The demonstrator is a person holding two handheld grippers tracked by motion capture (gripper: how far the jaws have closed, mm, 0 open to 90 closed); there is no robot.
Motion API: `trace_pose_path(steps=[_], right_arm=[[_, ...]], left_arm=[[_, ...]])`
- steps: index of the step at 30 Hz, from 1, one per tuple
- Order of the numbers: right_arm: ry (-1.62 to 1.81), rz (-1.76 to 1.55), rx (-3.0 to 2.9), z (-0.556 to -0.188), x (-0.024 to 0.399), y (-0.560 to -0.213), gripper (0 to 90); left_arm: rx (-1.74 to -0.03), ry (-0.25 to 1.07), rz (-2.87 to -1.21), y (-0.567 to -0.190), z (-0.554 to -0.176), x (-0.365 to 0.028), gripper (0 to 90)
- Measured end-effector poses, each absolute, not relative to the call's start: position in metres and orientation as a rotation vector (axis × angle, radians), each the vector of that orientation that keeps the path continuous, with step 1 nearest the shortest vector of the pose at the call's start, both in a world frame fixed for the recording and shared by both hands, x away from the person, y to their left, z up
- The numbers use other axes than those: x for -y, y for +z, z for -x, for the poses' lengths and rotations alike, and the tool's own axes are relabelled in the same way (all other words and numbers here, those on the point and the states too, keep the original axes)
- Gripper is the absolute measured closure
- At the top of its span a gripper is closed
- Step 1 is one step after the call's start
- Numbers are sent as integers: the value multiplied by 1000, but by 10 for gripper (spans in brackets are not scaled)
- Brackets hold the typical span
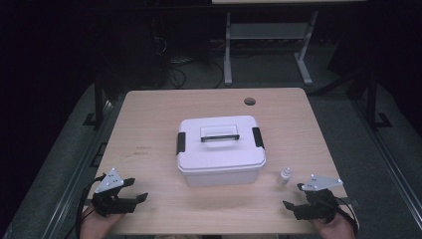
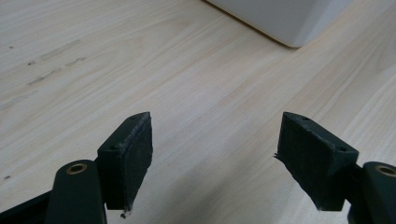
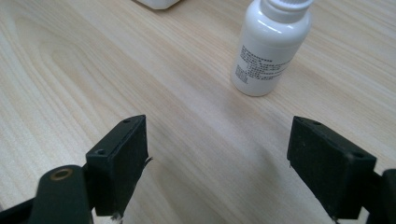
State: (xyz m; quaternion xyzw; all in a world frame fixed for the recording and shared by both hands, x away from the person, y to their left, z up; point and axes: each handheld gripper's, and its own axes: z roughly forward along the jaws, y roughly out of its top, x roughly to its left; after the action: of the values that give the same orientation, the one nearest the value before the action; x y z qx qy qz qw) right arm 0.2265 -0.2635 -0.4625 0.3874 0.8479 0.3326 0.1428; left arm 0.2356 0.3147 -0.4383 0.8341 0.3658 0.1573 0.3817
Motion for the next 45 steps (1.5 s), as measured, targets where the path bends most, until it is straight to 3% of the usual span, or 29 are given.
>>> trace_pose_path(steps=[30, 32, 45], right_arm=[[968, -1101, -2446, -221, 259, -458, 199], [966, -1096, -2447, -221, 258, -458, 199], [969, -1099, -2455, -222, 258, -459, 199]], left_arm=[[-868, 384, -2229, -406, -230, -310, 266], [-852, 392, -2240, -398, -229, -309, 295], [-829, 378, -2321, -375, -241, -298, 253]])
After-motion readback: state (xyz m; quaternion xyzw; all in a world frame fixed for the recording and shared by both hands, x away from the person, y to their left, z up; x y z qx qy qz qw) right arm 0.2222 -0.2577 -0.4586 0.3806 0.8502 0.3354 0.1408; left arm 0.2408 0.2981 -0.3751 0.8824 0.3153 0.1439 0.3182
